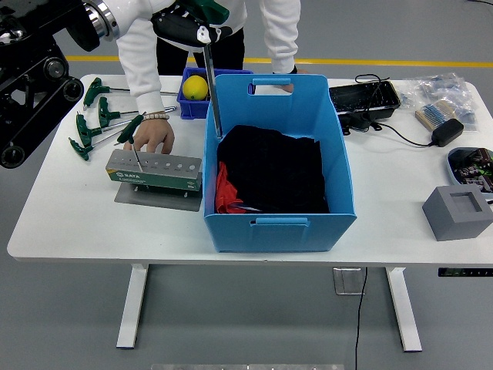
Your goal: Lift tool from toolbox,place it in box,lift tool from toolbox,place it in box
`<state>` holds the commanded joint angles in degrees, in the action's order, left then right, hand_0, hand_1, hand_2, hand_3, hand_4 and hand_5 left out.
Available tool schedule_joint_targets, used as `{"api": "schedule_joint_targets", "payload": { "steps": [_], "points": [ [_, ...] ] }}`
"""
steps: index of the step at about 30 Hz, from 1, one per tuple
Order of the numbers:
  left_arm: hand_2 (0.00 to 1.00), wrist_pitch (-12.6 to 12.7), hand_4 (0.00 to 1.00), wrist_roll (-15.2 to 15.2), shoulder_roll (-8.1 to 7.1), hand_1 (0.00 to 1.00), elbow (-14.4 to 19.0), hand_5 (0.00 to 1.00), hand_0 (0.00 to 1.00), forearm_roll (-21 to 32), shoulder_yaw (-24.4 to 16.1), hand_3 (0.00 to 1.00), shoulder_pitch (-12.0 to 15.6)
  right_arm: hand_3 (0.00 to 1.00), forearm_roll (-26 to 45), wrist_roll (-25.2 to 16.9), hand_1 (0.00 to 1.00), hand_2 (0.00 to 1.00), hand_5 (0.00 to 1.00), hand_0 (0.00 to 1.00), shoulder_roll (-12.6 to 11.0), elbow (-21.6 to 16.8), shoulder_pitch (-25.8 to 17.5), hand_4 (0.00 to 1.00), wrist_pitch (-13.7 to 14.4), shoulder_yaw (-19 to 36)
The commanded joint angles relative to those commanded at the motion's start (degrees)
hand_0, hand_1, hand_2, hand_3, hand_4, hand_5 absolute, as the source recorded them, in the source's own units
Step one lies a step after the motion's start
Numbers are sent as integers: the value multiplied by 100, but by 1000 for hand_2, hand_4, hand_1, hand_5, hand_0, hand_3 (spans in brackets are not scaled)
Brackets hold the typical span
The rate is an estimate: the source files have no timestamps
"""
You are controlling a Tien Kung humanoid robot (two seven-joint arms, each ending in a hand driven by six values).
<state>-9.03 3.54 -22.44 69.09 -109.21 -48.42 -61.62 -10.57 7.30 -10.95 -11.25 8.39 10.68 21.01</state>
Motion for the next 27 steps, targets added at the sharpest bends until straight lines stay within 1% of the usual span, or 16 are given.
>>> {"api": "schedule_joint_targets", "payload": {
  "steps": [1, 2, 4, 6, 8, 12, 13, 18, 19, 22, 24, 25, 27],
  "points": [
    [2, -9, 735, 5, 99, 2, -24, 594, 92, 8, 5, 29, 11, 560, -23, 6, 629, 700, 671, 653, -5, -1, 7, 772, -6, 7],
    [2, -12, 735, 8, 146, 2, -38, 594, 92, 12, -4, 29, 20, 560, -31, 8, 629, 700, 671, 653, -8, -1, 10, 772, -9, 7],
    [2, 37, 735, 49, 395, 2, -194, 594, 92, 99, -117, 29, 93, 560, -27, 10, 629, 700, 671, 653, -13, -2, 22, 772, -19, -2],
    [2, 67, 735, 78, 573, 2, -340, 594, 92, 116, -163, 29, 130, 560, -42, 13, 629, 700, 671, 653, -17, -1, 39, 772, -23, -1],
    [2, 100, 737, 107, 756, 2, -522, 591, 94, 149, -123, 32, 158, 560, -46, 13, 629, 700, 672, 653, -27, -1, 64, 772, -29, -6],
    [2, 165, 737, 187, 999, 2, -891, 591, 94, 385, 155, 32, 160, 560, -38, 8, 629, 700, 672, 653, -48, -2, 95, 772, -41, -25],
    [15, 186, 745, 205, 1047, 2, -1005, 586, 123, 465, 251, 54, 152, 560, -40, 8, 628, 698, 672, 652, -53, -1, 106, 772, -43, -29],
    [15, 174, 745, 229, 1248, 2, -1558, 586, 123, 959, 794, 54, 127, 560, -4, -7, 628, 698, 672, 652, -71, 6, 127, 772, -44, -54],
    [96, 156, 745, 225, 1276, 36, -1631, 552, 178, 1061, 886, 157, 124, 560, -7, -7, 629, 699, 671, 653, -73, 6, 129, 771, -44, -53],
    [96, 66, 745, 177, 1367, 36, -1826, 552, 178, 1370, 1174, 157, 113, 560, -20, -5, 629, 699, 671, 653, -81, 9, 139, 771, -49, -55],
    [96, -29, 745, 93, 1413, 36, -1905, 552, 178, 1494, 1324, 157, 96, 560, -33, 0, 629, 699, 671, 653, -82, 9, 141, 771, -50, -50],
    [296, -59, 775, 69, 1430, 210, -1935, 525, 244, 1527, 1388, 430, 87, 560, -40, 3, 628, 699, 670, 652, -82, 9, 139, 771, -50, -48],
    [296, -89, 775, 42, 1480, 210, -2029, 525, 244, 1613, 1565, 430, 74, 560, -58, 8, 628, 699, 670, 652, -86, 8, 136, 771, -52, -42]
  ]
}}
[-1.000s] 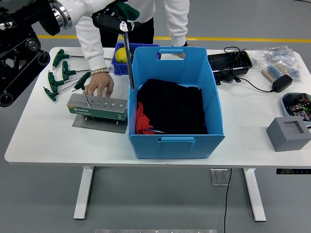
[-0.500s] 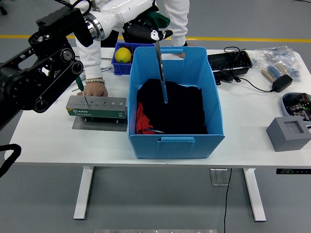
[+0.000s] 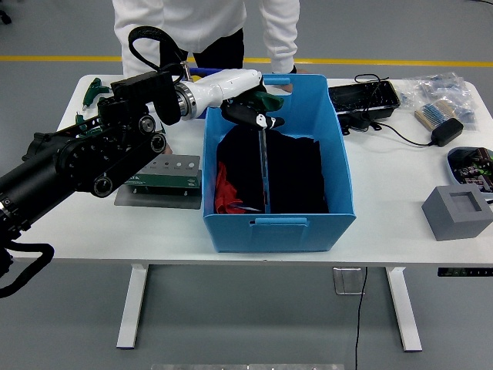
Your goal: Lift tool from toolbox,place it in box,lift tool from toolbox,place it in box
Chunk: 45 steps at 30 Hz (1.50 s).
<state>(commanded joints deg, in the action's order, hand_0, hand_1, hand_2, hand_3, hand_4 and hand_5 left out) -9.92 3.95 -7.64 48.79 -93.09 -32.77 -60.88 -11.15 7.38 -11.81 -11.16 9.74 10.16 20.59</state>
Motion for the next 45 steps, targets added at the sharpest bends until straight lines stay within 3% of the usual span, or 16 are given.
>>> {"api": "schedule_joint_targets", "payload": {
  "steps": [3, 4, 9, 10, 15, 16, 21, 22, 26, 27, 28, 33, 34, 41, 45],
  "points": [
    [296, 153, 775, 168, 63, 210, -133, 525, 244, 46, 130, 430, 7, 560, -10, 3, 628, 699, 670, 652, -2, 1, 4, 771, 1, 4],
    [584, 195, 947, 216, 82, 432, -174, 484, 320, 69, 150, 719, 9, 559, -16, 4, 627, 699, 671, 653, -3, 1, 7, 771, 1, 6],
    [584, 451, 947, 461, 169, 432, -314, 484, 320, 159, 183, 719, -25, 559, -40, 8, 627, 699, 671, 653, -15, -4, 16, 771, 5, 9],
    [778, 516, 983, 504, 184, 606, -332, 476, 492, 154, 168, 838, -41, 559, -55, 11, 628, 698, 671, 653, -18, -6, 20, 771, 4, 11],
    [778, 802, 983, 633, 204, 606, -342, 476, 492, 104, 58, 838, -79, 559, -117, 25, 628, 698, 671, 653, -30, -12, 28, 771, 3, 33],
    [881, 863, 998, 662, 198, 722, -335, 484, 630, 85, 42, 875, -83, 559, -124, 26, 627, 697, 671, 653, -31, -12, 27, 771, 4, 38],
    [881, 1110, 998, 798, 151, 722, -254, 484, 630, 31, -32, 875, -74, 559, -200, 46, 627, 697, 671, 653, -33, -19, 12, 771, 7, 88],
    [916, 1132, 998, 804, 139, 746, -231, 490, 679, 18, -46, 877, -65, 559, -208, 49, 625, 697, 670, 652, -32, -21, 7, 770, 7, 94],
    [916, 1138, 998, 760, 77, 746, -114, 490, 679, -140, -139, 877, -13, 559, -219, 52, 625, 697, 670, 652, -28, -25, -8, 770, 11, 106],
    [916, 1121, 998, 727, 45, 746, -49, 490, 679, -244, -195, 877, 19, 559, -221, 52, 625, 697, 670, 652, -25, -25, -13, 770, 14, 108],
    [852, 1110, 998, 695, 6, 702, 22, 496, 646, -351, -264, 846, 60, 559, -207, 49, 625, 696, 670, 653, -22, -26, -18, 770, 17, 99],
    [852, 951, 998, 437, -258, 702, 457, 496, 646, -992, -859, 846, 376, 559, -79, 17, 625, 696, 670, 653, -8, -30, -38, 770, 32, 38],
    [702, 915, 998, 393, -315, 613, 531, 523, 529, -1081, -980, 751, 440, 559, -63, 13, 625, 696, 670, 651, -6, -31, -41, 770, 34, 29],
    [675, 755, 998, 197, -767, 597, 961, 529, 516, -1601, -1858, 720, 920, 559, 73, -24, 627, 696, 670, 651, 15, -33, -54, 770, 47, -42],
    [675, 635, 998, 142, -1062, 597, 1092, 529, 516, -1757, -2037, 720, 1127, 559, 152, -40, 627, 696, 670, 651, 35, -33, -72, 770, 64, -67]
  ]
}}
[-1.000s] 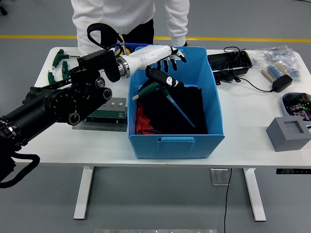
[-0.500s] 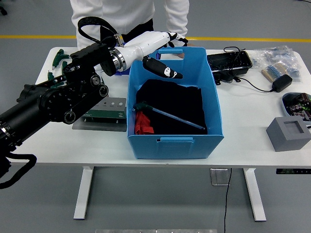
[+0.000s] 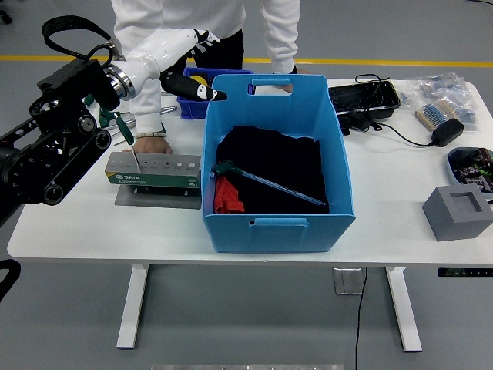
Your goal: Lift tool from toolbox,place it in box,lift tool from toolbox,place it in box
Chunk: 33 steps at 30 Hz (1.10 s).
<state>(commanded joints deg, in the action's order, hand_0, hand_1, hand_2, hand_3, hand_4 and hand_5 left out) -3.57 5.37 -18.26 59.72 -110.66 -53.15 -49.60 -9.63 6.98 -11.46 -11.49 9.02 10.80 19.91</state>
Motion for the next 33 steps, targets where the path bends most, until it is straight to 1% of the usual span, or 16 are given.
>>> {"api": "schedule_joint_targets", "payload": {
  "steps": [1, 4, 6, 7, 9, 12, 13, 17, 18, 19, 25, 30, 31, 33],
  "points": [
    [665, -25, 996, 0, -92, 602, 0, 547, 543, -7, 65, 637, 15, 559, 7, 2, 627, 696, 670, 652, 4, -1, -8, 769, 4, 1],
    [665, -265, 996, -56, -422, 602, -70, 547, 543, -47, 498, 637, -32, 559, -37, 13, 627, 696, 670, 652, 7, 1, -19, 769, 4, 23],
    [665, -449, 996, -185, -572, 602, -121, 547, 543, -59, 765, 637, -55, 559, -51, 21, 627, 696, 670, 652, 10, 1, -25, 769, 5, 38],
    [682, -588, 990, -276, -637, 667, -160, 560, 667, -82, 918, 528, -63, 559, -55, 24, 625, 696, 670, 652, 11, 1, -29, 769, 4, 41],
    [682, -728, 990, -311, -732, 667, -250, 560, 667, -89, 1162, 528, -65, 559, -64, 29, 625, 696, 670, 652, 11, 2, -33, 769, -1, 45],
    [682, -818, 990, -259, -860, 667, -411, 560, 667, -13, 1560, 528, -73, 559, -61, 31, 625, 696, 670, 652, 17, 8, -39, 769, -1, 52],
    [683, -848, 985, -247, -890, 686, -463, 573, 757, -11, 1680, 476, -84, 559, -61, 32, 625, 696, 669, 652, 18, 8, -41, 768, -2, 54],
    [683, -888, 985, -188, -941, 686, -657, 573, 757, -68, 1954, 476, -112, 559, -67, 34, 625, 696, 669, 652, 20, 9, -38, 768, -3, 60],
    [683, -885, 985, -169, -942, 686, -691, 573, 757, -71, 1967, 476, -114, 559, -67, 34, 625, 696, 669, 652, 20, 9, -36, 768, -3, 61],
    [667, -876, 984, -149, -941, 683, -717, 589, 781, -71, 1974, 458, -116, 559, -66, 35, 625, 696, 668, 652, 19, 9, -35, 767, -4, 61],
    [662, -796, 984, -4, -925, 682, -847, 597, 789, -137, 2047, 447, -164, 559, -96, 47, 625, 697, 667, 652, 24, 9, -32, 766, -3, 90],
    [662, -791, 984, 32, -923, 682, -932, 597, 789, -178, 2143, 447, -192, 559, -112, 55, 625, 697, 667, 652, 25, 9, -29, 766, -3, 107],
    [637, -790, 981, 35, -923, 672, -946, 609, 791, -189, 2162, 431, -198, 559, -111, 55, 626, 696, 666, 653, 24, 9, -29, 766, -3, 107],
    [637, -787, 981, 40, -921, 672, -997, 609, 791, -225, 2218, 431, -215, 559, -119, 58, 626, 696, 666, 653, 24, 9, -26, 766, -3, 112]
  ]
}}
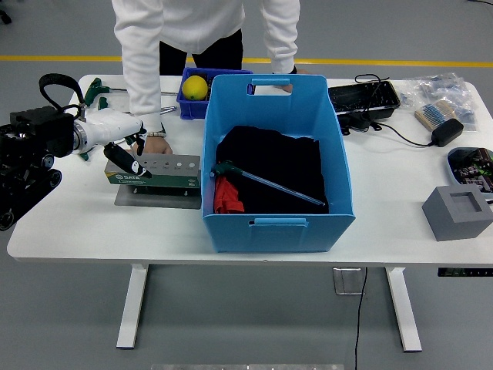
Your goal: Lift tool from toolbox,place it in box,lift tool from toolbox,place it in box
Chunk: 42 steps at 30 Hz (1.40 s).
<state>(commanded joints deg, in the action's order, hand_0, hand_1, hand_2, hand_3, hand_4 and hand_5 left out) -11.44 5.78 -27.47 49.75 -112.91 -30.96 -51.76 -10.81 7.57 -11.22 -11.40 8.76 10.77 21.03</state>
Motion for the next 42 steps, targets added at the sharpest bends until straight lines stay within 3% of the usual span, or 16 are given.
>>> {"api": "schedule_joint_targets", "payload": {
  "steps": [3, 4, 15, 28, 29, 34, 35, 40, 41, 42],
  "points": [
    [637, 14, 981, 7, 4, 672, -45, 609, 791, -45, 29, 431, -11, 559, 12, -1, 626, 696, 666, 653, -1, 0, 0, 766, -2, -9],
    [573, 19, 971, 8, 6, 646, -60, 615, 793, -56, 37, 400, -16, 559, 17, -2, 626, 696, 666, 652, -2, 0, 0, 766, -2, -14],
    [590, 175, 965, 99, 73, 659, -264, 615, 794, -84, 153, 411, -151, 559, -6, 6, 625, 695, 665, 652, -13, -2, 24, 766, -10, -13],
    [618, 167, 958, 60, 100, 671, -436, 620, 797, -149, 250, 417, -202, 558, -16, 8, 626, 696, 664, 652, -16, -2, 39, 766, -5, -4],
    [544, 167, 957, 60, 102, 623, -439, 622, 800, -149, 259, 386, -207, 558, -21, 9, 625, 696, 664, 653, -16, -2, 40, 766, -4, -2],
    [544, 188, 957, 56, 97, 623, -408, 622, 800, -176, 262, 386, -203, 558, -46, 16, 625, 696, 664, 653, -18, -3, 48, 766, -7, 6],
    [443, 187, 956, 53, 97, 521, -408, 622, 803, -182, 267, 346, -202, 558, -40, 14, 625, 697, 665, 653, -17, -3, 49, 766, -6, 2],
    [443, 209, 956, 51, 101, 521, -429, 622, 803, -200, 275, 346, -205, 558, -28, 10, 625, 697, 665, 653, -18, -5, 52, 766, -3, -12],
    [333, 213, 955, 51, 101, 414, -429, 624, 803, -199, 277, 301, -208, 558, -27, 9, 625, 697, 664, 652, -17, -5, 53, 766, -1, -13],
    [333, 218, 955, 53, 102, 414, -429, 624, 803, -196, 278, 301, -211, 558, -28, 9, 625, 697, 664, 652, -17, -5, 53, 766, 1, -12]
  ]
}}
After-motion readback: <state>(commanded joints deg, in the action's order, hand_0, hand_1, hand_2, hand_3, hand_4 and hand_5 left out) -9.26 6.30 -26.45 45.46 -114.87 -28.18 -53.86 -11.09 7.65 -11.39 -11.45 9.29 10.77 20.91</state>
